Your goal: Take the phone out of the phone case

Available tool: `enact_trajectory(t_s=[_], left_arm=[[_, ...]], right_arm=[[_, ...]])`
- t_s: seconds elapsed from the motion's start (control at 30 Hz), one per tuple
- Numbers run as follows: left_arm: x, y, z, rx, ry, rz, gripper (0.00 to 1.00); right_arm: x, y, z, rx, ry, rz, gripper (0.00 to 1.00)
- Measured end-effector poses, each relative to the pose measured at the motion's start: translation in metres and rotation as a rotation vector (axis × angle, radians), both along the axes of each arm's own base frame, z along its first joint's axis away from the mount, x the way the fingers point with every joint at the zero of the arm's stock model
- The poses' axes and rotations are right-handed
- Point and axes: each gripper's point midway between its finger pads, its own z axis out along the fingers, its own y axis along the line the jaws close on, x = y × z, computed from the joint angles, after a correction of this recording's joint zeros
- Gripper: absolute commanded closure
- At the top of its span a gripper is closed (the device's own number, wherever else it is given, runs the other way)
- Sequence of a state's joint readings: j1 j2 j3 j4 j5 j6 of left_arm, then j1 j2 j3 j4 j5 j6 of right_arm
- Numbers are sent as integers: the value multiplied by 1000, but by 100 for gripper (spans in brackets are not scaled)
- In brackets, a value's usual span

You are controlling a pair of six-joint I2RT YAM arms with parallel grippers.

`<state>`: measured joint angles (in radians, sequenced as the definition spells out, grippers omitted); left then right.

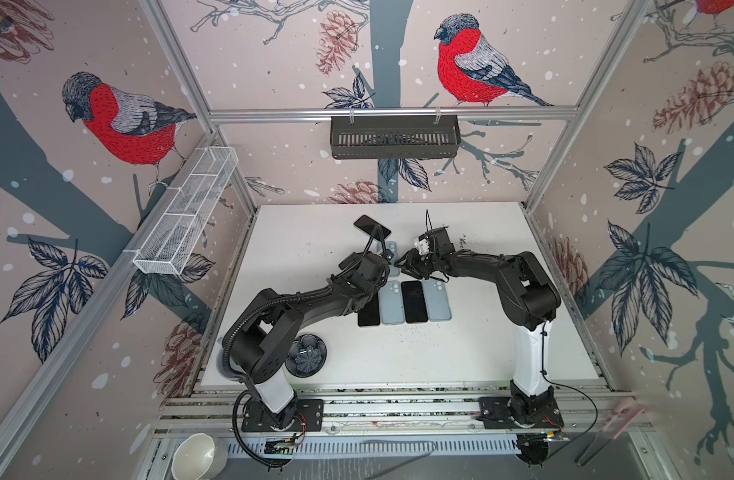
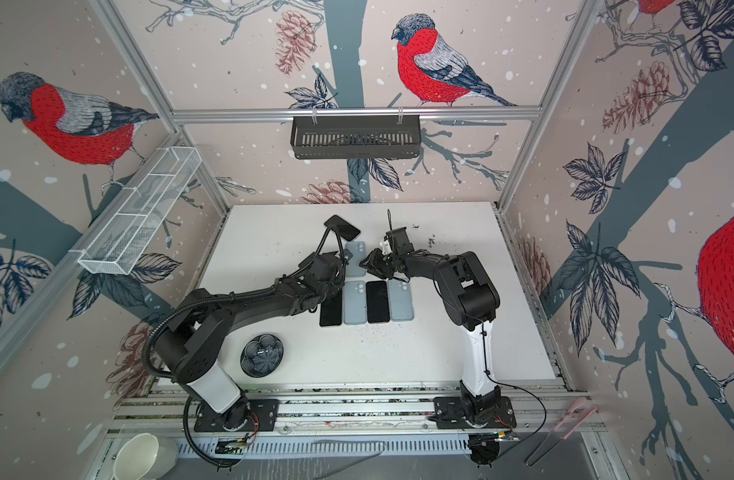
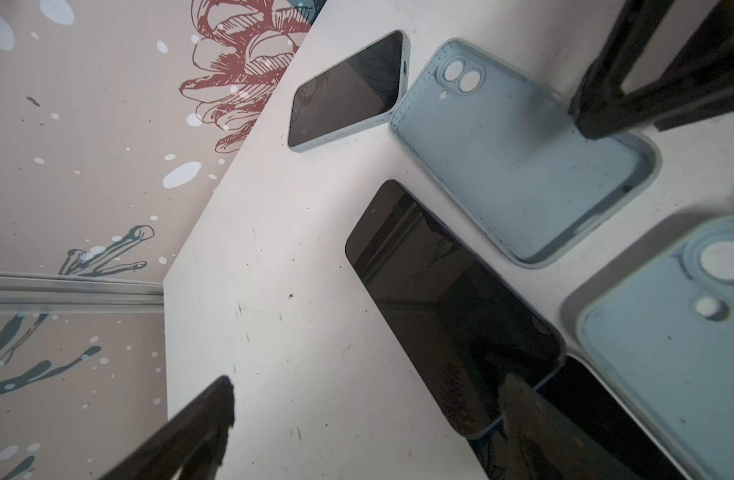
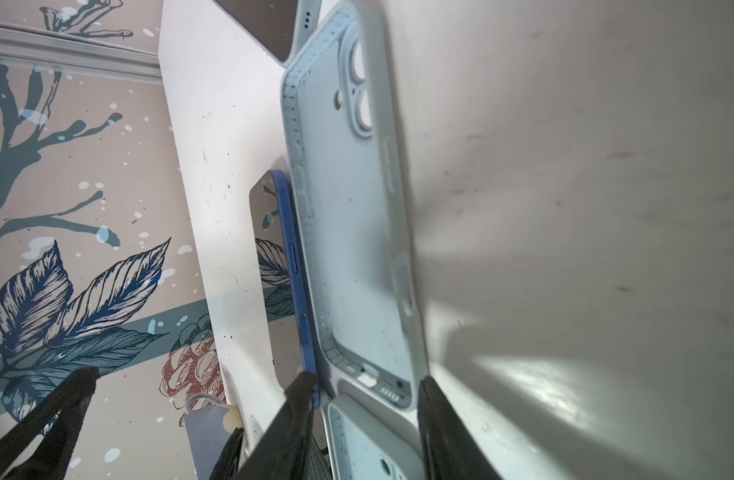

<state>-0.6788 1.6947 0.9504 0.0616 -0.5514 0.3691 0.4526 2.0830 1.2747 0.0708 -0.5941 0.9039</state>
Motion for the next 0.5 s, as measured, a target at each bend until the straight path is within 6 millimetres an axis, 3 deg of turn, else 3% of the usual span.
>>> enact_trajectory(t_s=[0.13, 0.3, 0.37, 0.43, 0.47, 0.5], left_arm=[[-4, 4, -16, -21, 90, 20, 13], [-9, -1, -14, -69, 162, 29, 53], [-15, -1, -12, -90, 190, 25, 74], [-20, -2, -13, -111, 217, 25, 94], [-24, -3, -15, -112, 238, 15, 100], [-27, -3, -18, -110, 255, 9, 100]], right_arm=[[-4, -3, -3, -28, -2, 6, 57], [-10, -9, 7, -34, -30, 14, 54], [-12, -11, 13, -39, -53, 19, 51], [-12, -12, 18, -37, -72, 18, 43], [-13, -13, 20, -35, -82, 19, 33], [-14, -14, 22, -34, -89, 18, 26]])
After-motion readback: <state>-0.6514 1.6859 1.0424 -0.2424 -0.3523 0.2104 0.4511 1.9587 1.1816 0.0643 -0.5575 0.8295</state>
